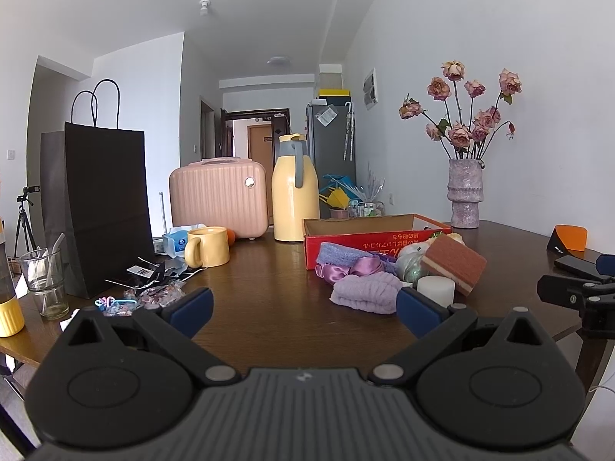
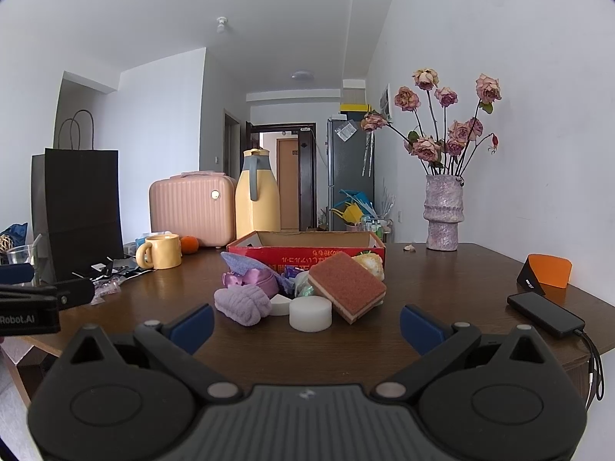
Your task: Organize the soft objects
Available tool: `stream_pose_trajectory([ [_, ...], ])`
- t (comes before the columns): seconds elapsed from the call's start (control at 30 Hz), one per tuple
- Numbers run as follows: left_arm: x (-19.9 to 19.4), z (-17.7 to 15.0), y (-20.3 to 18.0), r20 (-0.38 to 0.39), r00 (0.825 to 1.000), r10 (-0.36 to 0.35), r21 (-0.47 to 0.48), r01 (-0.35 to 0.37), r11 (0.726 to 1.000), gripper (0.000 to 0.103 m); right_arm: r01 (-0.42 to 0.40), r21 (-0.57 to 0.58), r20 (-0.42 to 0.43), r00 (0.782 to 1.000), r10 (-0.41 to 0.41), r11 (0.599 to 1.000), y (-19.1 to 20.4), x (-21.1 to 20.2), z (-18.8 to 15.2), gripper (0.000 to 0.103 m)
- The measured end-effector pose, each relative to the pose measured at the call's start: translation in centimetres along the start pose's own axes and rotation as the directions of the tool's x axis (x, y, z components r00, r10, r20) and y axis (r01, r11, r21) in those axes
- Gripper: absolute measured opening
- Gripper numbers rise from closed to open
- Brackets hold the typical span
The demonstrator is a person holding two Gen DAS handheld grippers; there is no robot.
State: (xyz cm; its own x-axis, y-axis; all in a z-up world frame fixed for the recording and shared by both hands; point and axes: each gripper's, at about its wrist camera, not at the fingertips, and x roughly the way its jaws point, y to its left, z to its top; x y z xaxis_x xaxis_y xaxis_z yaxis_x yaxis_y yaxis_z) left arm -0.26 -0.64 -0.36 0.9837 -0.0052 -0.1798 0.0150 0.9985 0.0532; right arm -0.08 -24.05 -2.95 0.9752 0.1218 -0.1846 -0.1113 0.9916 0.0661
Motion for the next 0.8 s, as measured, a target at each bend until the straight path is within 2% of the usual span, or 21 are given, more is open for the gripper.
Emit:
stream_pose_trajectory([
  [0.47, 0.3, -0.1, 0.0, -0.007, 1.000, -0.001, 0.004, 0.001, 1.000, 0.103, 0.003, 0.001, -0.003, 1.000, -0.003, 1.000, 0.0, 0.1, -0.1, 0.103],
  [0.6, 1.0, -0.4, 0.2, -0.037, 0.999, -0.001, -0.010, 0.001, 1.000, 0.103, 0.004, -0.010, 0.001, 1.000, -0.004, 1.000, 0.0, 0.1, -0.2, 0.103],
  [0.73, 2.7, -0.6, 0.2, -0.057, 0.998, -0.012, -0.011, 0.011, 1.000, 0.103, 0.071, -0.077, 0.042, 0.997, -0.068, 0.995, -0.5, 1.4, -0.7, 0.103],
  [0.8, 3.8, -0.5, -0.1, -0.038, 0.999, 0.003, 0.018, -0.003, 1.000, 0.103, 0.079, -0.069, 0.036, 0.996, -0.076, 0.994, -1.1, 2.6, -0.6, 0.103],
])
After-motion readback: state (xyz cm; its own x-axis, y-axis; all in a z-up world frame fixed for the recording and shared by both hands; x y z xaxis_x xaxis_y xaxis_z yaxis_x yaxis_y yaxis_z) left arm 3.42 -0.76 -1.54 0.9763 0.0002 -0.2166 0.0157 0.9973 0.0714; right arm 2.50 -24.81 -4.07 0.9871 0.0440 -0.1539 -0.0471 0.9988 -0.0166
